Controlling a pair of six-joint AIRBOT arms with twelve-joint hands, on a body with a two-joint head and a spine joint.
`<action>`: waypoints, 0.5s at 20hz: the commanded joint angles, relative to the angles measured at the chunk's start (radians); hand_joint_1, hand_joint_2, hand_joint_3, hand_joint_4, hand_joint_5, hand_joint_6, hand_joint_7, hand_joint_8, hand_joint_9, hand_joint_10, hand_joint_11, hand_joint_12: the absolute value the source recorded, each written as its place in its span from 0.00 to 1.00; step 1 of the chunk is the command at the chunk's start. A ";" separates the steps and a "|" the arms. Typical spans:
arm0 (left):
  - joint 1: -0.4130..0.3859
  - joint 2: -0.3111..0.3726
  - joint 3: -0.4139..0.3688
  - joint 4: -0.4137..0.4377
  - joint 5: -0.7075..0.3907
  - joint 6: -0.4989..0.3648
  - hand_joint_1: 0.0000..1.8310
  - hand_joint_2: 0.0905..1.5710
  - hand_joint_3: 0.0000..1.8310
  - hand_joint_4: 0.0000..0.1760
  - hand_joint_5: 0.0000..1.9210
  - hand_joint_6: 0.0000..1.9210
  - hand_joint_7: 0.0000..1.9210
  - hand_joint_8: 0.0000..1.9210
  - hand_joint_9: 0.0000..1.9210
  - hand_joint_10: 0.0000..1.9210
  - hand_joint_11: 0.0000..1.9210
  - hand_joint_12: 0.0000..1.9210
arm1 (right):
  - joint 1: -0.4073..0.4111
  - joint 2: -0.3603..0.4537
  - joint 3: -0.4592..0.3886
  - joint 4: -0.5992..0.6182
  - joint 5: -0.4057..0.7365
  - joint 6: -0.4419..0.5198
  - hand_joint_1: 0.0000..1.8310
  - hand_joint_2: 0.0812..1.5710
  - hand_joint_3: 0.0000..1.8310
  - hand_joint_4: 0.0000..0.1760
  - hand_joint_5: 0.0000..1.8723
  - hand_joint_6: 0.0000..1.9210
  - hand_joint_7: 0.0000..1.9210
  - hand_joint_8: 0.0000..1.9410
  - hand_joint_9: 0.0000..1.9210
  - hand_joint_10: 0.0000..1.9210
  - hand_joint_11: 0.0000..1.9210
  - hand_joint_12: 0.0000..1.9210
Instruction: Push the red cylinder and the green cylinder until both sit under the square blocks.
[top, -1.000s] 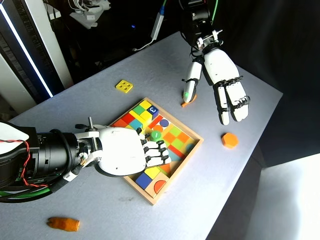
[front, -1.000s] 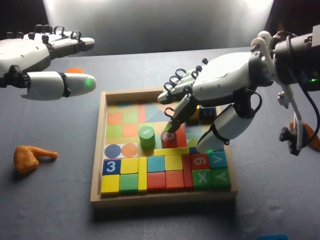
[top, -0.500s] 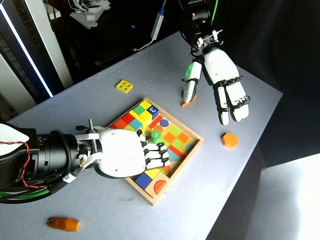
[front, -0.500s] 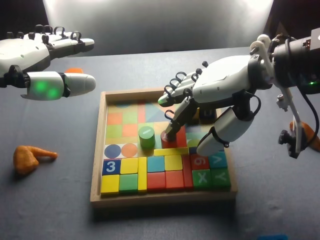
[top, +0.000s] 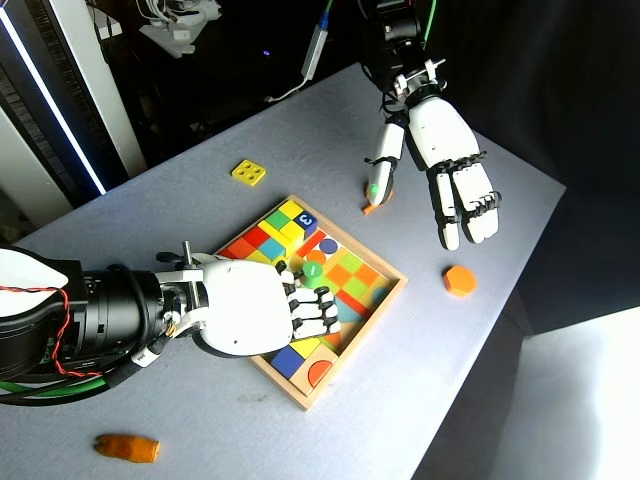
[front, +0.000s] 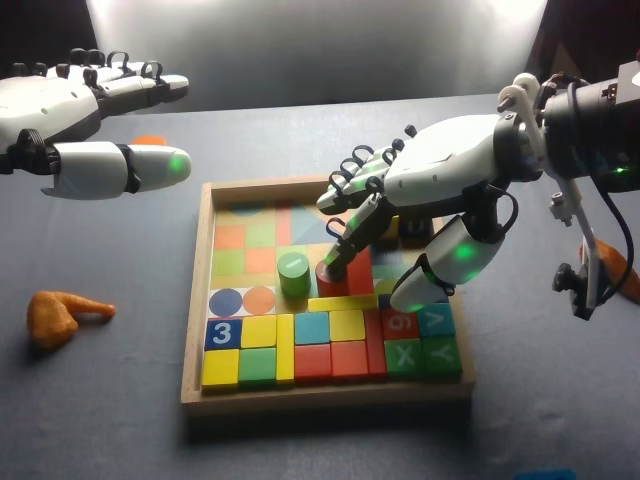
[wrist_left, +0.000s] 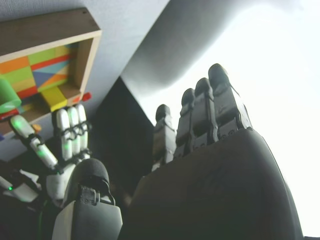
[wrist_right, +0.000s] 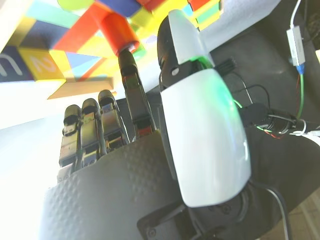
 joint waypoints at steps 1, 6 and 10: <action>-0.012 0.000 0.007 -0.016 -0.116 -0.002 0.00 0.73 0.00 0.97 0.05 0.00 0.02 0.00 0.01 0.00 0.00 0.11 | 0.001 0.002 0.003 0.032 -0.008 0.003 0.27 0.68 0.00 0.97 0.27 0.00 0.01 0.00 0.00 0.00 0.00 0.04; -0.008 0.000 0.007 -0.017 -0.115 -0.002 0.00 0.73 0.00 0.89 0.06 0.00 0.02 0.00 0.02 0.00 0.00 0.15 | 0.000 0.004 0.004 0.032 0.003 0.005 0.26 0.68 0.00 1.00 0.27 0.00 0.00 0.00 0.00 0.00 0.00 0.07; -0.004 0.000 0.008 -0.017 -0.114 -0.002 0.00 0.72 0.00 0.95 0.06 0.00 0.02 0.00 0.02 0.00 0.00 0.14 | 0.001 0.014 0.004 0.031 0.012 0.010 0.27 0.68 0.00 1.00 0.28 0.00 0.00 0.00 0.00 0.00 0.00 0.03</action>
